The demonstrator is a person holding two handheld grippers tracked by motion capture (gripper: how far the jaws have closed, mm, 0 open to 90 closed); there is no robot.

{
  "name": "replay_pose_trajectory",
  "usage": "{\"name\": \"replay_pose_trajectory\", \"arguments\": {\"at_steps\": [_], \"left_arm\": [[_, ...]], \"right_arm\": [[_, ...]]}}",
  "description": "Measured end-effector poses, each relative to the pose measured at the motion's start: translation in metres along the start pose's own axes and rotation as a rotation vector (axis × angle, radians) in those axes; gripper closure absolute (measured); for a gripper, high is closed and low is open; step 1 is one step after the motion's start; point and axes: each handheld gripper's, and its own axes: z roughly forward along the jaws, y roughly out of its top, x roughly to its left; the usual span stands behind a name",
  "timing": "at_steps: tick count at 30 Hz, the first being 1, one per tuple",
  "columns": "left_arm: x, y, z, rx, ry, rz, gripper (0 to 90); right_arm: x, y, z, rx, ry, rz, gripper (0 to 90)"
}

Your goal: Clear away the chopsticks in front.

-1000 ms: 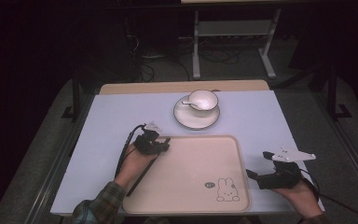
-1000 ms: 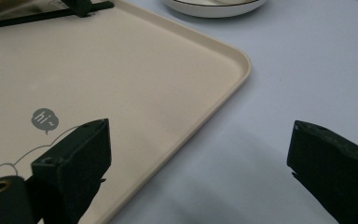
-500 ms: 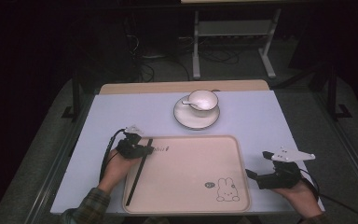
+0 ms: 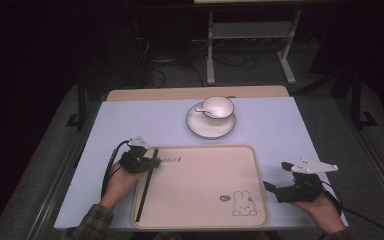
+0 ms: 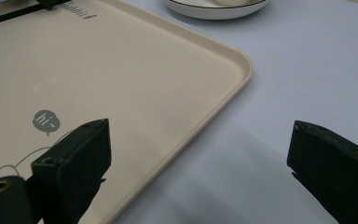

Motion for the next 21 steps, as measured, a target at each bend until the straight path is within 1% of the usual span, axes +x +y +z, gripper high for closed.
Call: {"name": "replay_pose_trajectory", "arguments": {"at_steps": [3,4,5,6,7,8,9,11,12,13,14,15,16,17,18,19,20,21], "left_arm": [[-0.004,0.002,-0.011,-0.032,-0.015,0.016,87.6],[-0.006,0.001,-0.02,-0.053,-0.023,0.022,86.6],[-0.006,0.001,-0.02,-0.053,-0.023,0.022,86.2],[-0.007,-0.001,-0.025,-0.063,-0.024,0.025,85.5],[-0.007,-0.002,-0.03,-0.073,-0.023,0.025,85.5],[-0.006,-0.006,-0.041,-0.091,-0.021,0.022,84.0],[-0.006,-0.006,-0.041,-0.091,-0.021,0.022,83.3],[-0.005,-0.011,-0.052,-0.107,-0.015,0.02,82.0],[-0.004,-0.017,-0.063,-0.119,-0.009,0.023,79.1],[-0.004,-0.017,-0.063,-0.119,-0.009,0.023,77.1],[-0.003,-0.02,-0.068,-0.123,-0.009,0.027,74.2],[-0.003,-0.023,-0.073,-0.126,0.0,0.029,74.2],[-0.003,-0.026,-0.077,-0.131,0.011,0.03,71.6],[-0.002,-0.03,-0.081,-0.135,0.027,0.022,65.5],[-0.002,-0.032,-0.082,-0.133,0.025,0.015,55.0],[-0.001,-0.034,-0.082,-0.13,0.025,0.014,49.0],[-0.001,-0.036,-0.083,-0.138,0.039,0.009,44.7],[-0.001,-0.037,-0.083,-0.138,0.041,0.01,40.0]], "right_arm": [[0.0,0.0,0.0,0.0,0.0,0.001,5.4],[0.0,0.0,0.0,0.0,0.0,0.001,5.4],[0.0,0.0,0.0,0.0,0.0,0.001,5.4],[0.0,0.0,0.0,-0.002,0.0,0.0,5.4],[0.0,0.0,0.0,-0.002,0.0,0.0,5.4],[0.0,0.0,0.0,-0.004,0.001,-0.001,5.4],[0.0,0.0,0.0,-0.004,0.001,-0.001,5.4],[0.0,0.0,-0.001,-0.005,0.001,-0.001,5.4],[0.0,0.0,-0.001,-0.006,0.001,-0.002,5.4],[0.0,0.0,-0.001,-0.006,0.001,-0.002,5.4],[0.0,0.0,-0.001,-0.007,0.001,-0.002,5.4],[0.0,0.0,-0.001,-0.007,0.001,-0.002,5.4],[0.0,0.0,-0.001,-0.008,0.001,-0.002,5.4],[0.0,0.0,-0.001,-0.008,0.0,-0.002,5.5],[0.0,0.0,-0.001,-0.008,0.001,-0.003,5.5],[0.0,0.001,-0.001,-0.009,0.001,-0.004,5.5],[0.001,0.001,-0.001,-0.009,0.001,-0.004,5.4],[0.001,0.001,-0.001,-0.009,0.0,-0.003,5.5]]}}
